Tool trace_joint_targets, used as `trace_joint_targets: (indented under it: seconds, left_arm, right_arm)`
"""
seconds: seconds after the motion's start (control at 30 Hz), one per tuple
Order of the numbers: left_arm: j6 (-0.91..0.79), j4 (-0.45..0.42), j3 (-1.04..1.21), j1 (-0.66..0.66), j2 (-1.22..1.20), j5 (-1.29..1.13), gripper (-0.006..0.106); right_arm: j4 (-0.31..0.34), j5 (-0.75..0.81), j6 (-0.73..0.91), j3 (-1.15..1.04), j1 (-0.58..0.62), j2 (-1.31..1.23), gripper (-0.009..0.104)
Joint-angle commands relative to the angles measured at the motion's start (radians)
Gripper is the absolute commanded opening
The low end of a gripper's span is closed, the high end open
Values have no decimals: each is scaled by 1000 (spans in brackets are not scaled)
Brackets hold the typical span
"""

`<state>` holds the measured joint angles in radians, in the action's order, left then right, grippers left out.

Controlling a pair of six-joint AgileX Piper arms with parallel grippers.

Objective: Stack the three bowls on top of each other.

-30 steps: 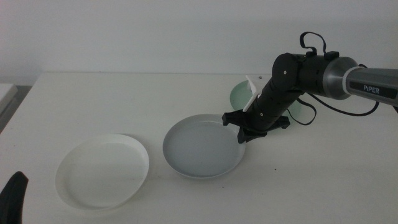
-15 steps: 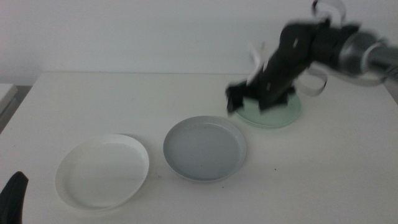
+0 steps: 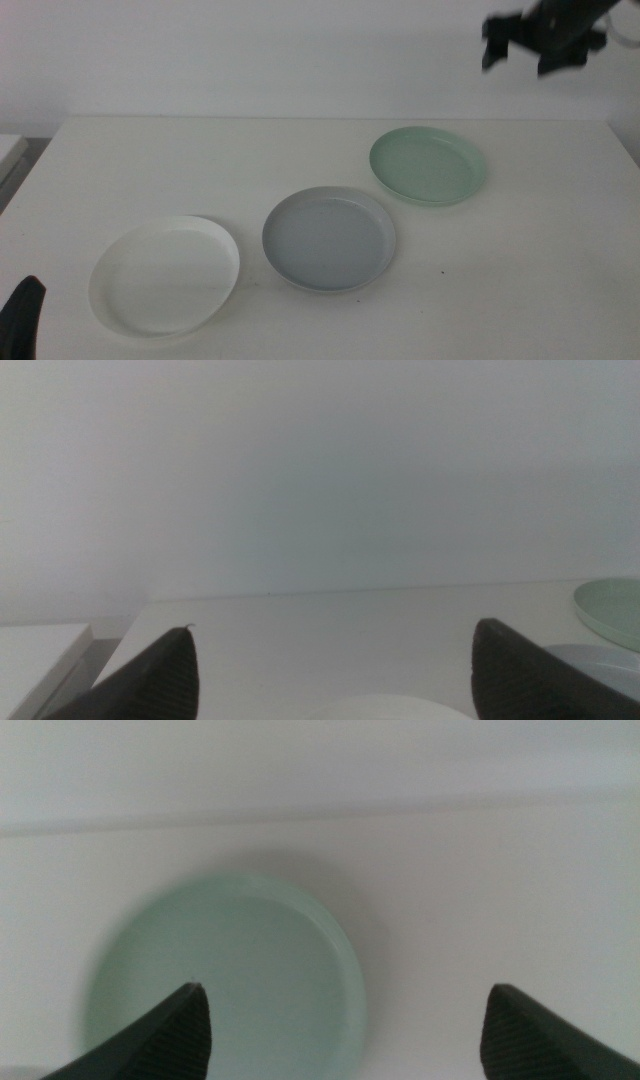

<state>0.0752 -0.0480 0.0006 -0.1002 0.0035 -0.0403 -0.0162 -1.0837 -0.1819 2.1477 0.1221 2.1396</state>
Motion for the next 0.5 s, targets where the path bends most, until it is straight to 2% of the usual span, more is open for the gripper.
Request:
trace_joint_targets:
  seconds: [0.0,0.17,0.37,0.47]
  left_arm:
    - [1,-1,-1,-1,-4,11,94]
    - [1,-1,-1,-1,-4,11,94]
    - [1,-1,-1,-1,-4,11,94]
    - [1,-1,-1,-1,-4,11,94]
  right_arm:
    - [-11,-17,15,7,-18,66,76]
    - [-15,-15,26,7,-22,179,76]
    - [-116,17,51,7,-22,265,70]
    - [-128,37,47,7,-22,298,67]
